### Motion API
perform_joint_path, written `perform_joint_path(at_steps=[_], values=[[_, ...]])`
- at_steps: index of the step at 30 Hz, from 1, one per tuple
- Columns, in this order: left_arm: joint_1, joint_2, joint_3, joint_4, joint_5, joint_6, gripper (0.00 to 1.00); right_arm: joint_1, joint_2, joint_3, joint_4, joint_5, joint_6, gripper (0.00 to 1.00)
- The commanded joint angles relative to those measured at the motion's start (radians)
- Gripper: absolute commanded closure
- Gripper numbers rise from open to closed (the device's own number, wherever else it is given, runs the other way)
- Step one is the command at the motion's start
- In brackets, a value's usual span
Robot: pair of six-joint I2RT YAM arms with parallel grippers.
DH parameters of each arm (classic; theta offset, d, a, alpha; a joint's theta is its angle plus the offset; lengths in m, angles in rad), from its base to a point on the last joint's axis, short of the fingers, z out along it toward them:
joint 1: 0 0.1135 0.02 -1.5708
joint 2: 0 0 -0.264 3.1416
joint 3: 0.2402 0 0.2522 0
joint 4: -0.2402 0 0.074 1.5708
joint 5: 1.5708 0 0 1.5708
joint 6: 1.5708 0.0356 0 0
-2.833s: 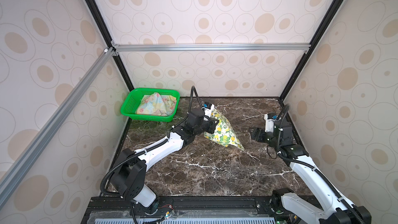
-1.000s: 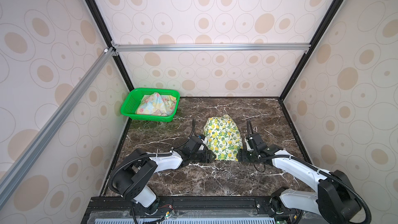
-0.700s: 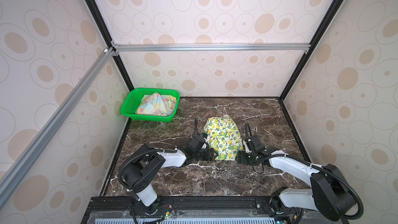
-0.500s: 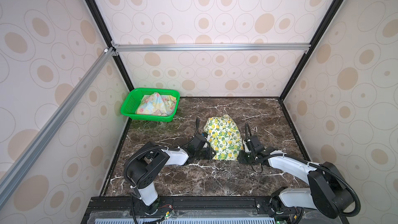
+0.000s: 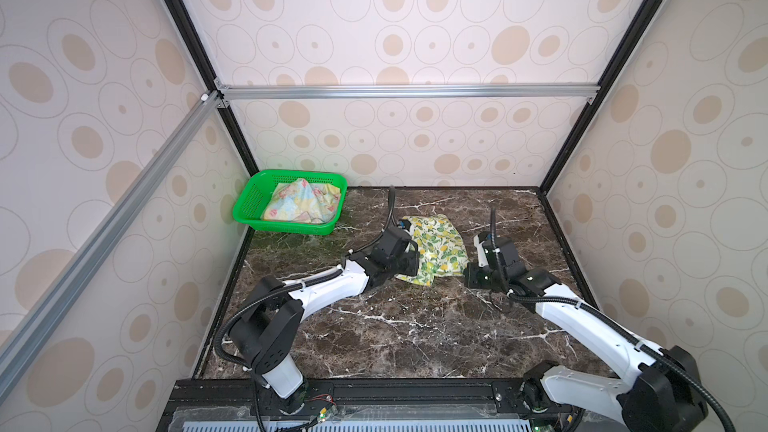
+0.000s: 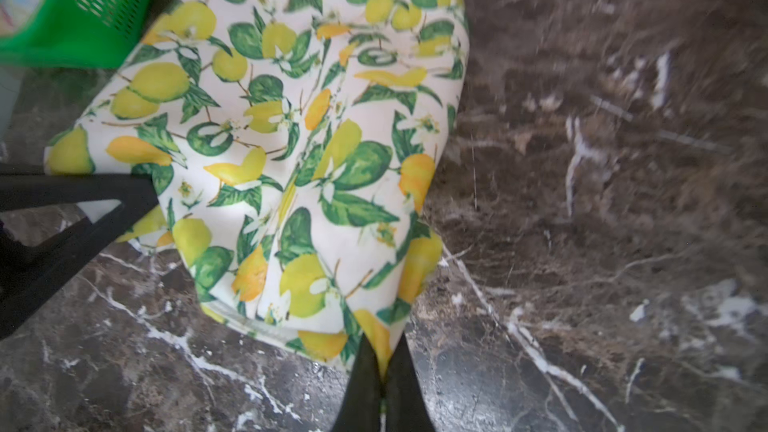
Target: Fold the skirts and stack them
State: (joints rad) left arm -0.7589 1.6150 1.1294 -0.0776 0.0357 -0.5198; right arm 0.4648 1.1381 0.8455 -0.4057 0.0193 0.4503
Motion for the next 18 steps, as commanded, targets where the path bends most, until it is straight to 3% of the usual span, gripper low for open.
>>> perform_joint_path(at_steps=[1,6,11,14,18], values=[[0.001,-0.058,0.139,-0.192,-0.182,0.166,1.00,-0.005,-0.012,0.120,-0.091,0.060,-0.073,1.00],[0.007,-0.099,0.288,-0.297,-0.320,0.286,1.00,-0.005,0.000,0.293,-0.130,0.025,-0.126,1.00],[0.017,-0.152,0.353,-0.338,-0.358,0.351,1.00,-0.005,-0.004,0.416,-0.185,-0.010,-0.146,1.00],[0.019,-0.193,0.358,-0.346,-0.326,0.377,1.00,-0.004,-0.021,0.453,-0.219,-0.059,-0.148,1.00],[0.019,-0.252,0.371,-0.412,-0.181,0.368,1.00,-0.001,-0.060,0.469,-0.300,-0.119,-0.067,1.00]])
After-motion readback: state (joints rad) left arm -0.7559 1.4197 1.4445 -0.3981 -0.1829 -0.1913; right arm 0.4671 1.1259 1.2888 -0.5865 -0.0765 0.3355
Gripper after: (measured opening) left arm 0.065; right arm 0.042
